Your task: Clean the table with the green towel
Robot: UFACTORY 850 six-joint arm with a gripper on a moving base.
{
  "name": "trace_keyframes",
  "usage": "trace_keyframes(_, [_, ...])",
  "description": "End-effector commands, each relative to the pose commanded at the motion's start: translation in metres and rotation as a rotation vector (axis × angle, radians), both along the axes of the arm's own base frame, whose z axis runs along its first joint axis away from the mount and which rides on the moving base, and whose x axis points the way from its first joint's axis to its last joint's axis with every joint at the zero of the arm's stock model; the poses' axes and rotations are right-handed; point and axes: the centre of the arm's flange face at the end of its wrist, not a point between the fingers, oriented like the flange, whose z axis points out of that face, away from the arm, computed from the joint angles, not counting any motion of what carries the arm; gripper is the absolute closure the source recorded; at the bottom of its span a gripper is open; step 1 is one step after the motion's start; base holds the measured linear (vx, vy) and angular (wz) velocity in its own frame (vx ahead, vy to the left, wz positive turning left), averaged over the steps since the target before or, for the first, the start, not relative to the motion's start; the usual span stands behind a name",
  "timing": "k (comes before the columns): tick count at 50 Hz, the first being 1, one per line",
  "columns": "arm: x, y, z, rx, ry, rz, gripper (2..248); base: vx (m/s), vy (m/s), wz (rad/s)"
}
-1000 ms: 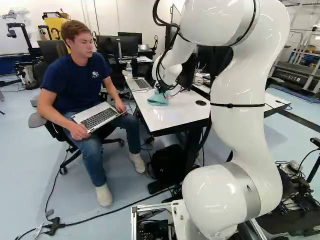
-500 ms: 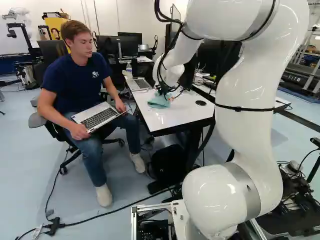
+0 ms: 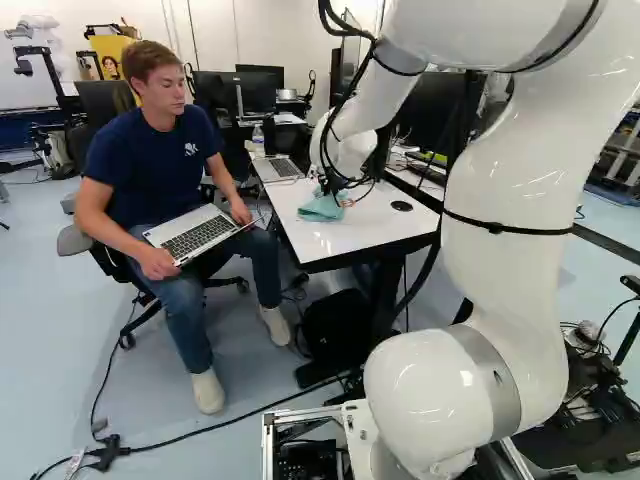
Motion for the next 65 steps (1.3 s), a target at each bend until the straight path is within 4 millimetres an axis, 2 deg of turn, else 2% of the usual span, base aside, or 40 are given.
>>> trace_keyframes(27, [-0.038, -0.014, 0.001, 0.000, 0.012, -0.025, 215, 0.000, 0.000, 0.000])
trace_keyframes(52, [-0.040, -0.014, 0.001, -0.001, 0.012, -0.024, 215, 0.000, 0.000, 0.000])
trace_keyframes(65, [-0.039, 0.001, 0.001, -0.001, 0.012, 0.007, 215, 0.000, 0.000, 0.000])
